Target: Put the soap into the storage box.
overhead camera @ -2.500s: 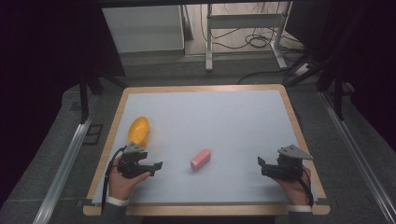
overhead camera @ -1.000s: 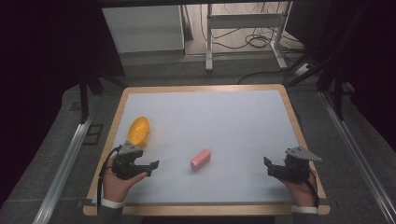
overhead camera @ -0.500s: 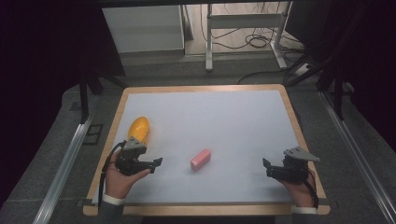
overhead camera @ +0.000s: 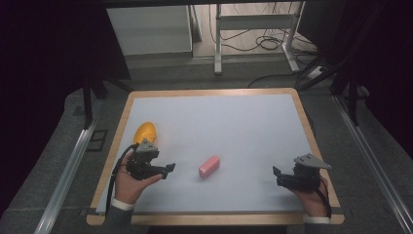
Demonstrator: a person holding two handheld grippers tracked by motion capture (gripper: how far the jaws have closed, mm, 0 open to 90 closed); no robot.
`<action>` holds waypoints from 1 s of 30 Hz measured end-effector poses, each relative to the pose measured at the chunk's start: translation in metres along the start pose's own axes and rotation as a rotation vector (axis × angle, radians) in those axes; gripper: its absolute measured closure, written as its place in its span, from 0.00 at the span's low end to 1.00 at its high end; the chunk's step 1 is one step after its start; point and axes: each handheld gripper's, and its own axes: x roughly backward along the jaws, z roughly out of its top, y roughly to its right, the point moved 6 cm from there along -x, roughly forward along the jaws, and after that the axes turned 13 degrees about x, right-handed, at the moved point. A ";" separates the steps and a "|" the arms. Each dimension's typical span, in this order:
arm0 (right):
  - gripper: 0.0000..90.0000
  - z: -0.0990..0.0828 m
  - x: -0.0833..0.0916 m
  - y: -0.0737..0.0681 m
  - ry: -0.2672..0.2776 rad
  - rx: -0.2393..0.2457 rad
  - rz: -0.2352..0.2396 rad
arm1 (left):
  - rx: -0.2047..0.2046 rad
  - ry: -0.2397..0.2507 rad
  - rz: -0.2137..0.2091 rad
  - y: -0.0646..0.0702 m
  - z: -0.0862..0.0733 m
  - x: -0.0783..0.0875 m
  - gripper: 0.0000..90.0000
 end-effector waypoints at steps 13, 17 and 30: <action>0.05 -0.001 0.001 0.002 -0.004 0.002 -0.005 | -0.036 -0.034 -0.015 0.015 0.007 -0.010 0.24; 0.05 0.000 0.000 0.001 -0.003 0.006 -0.002 | -0.047 -0.048 -0.021 0.020 0.007 -0.015 0.24; 0.05 -0.004 -0.003 0.002 -0.014 0.007 -0.006 | -0.076 -0.087 -0.050 0.037 0.010 -0.034 0.24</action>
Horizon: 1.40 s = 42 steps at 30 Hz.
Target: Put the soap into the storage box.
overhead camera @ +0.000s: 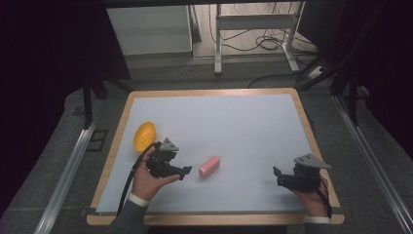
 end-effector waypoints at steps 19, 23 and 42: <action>0.06 -0.002 0.000 0.003 -0.005 -0.002 -0.011 | -0.039 -0.042 -0.039 0.023 0.011 -0.023 0.24; 0.06 -0.003 -0.001 0.003 -0.008 0.000 -0.008 | -0.048 -0.047 -0.051 0.030 0.016 -0.029 0.24; 0.06 -0.004 -0.003 0.003 -0.017 0.006 -0.010 | -0.064 -0.101 -0.054 0.043 0.025 -0.057 0.24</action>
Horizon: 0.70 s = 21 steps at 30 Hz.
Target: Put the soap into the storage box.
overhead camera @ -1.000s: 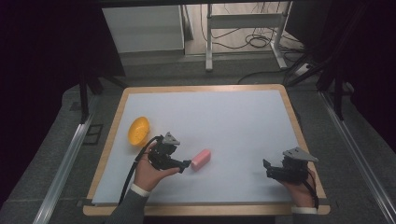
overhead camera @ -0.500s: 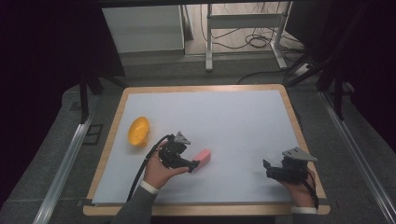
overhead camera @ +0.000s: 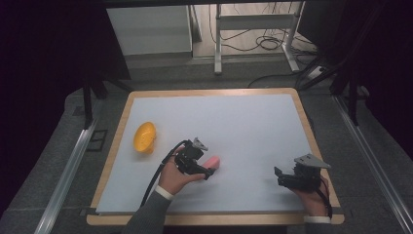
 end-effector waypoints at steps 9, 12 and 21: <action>0.06 0.000 -0.001 0.000 -0.003 0.001 0.000 | -0.005 -0.014 0.026 0.000 0.009 -0.016 0.30; 0.06 -0.001 -0.001 0.001 -0.003 0.001 -0.001 | -0.007 -0.031 0.034 0.001 0.008 -0.021 0.32; 0.06 -0.001 -0.002 0.001 -0.007 0.000 -0.003 | -0.007 -0.063 0.079 0.002 0.005 -0.034 0.42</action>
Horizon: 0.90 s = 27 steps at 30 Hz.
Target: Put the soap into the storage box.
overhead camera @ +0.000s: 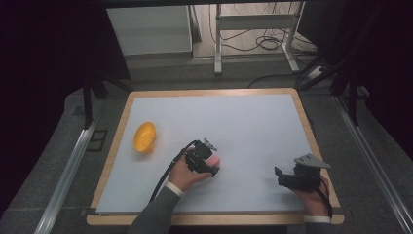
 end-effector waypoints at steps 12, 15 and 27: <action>0.06 0.000 0.001 0.000 0.001 -0.002 -0.001 | 0.022 0.015 -0.026 0.000 -0.006 -0.003 0.66; 0.06 0.001 0.002 0.001 0.004 -0.001 -0.003 | 0.015 0.031 -0.010 0.000 -0.006 -0.001 0.67; 0.06 0.000 0.000 0.000 -0.001 -0.003 -0.004 | 0.026 0.061 -0.056 -0.001 -0.004 0.013 0.67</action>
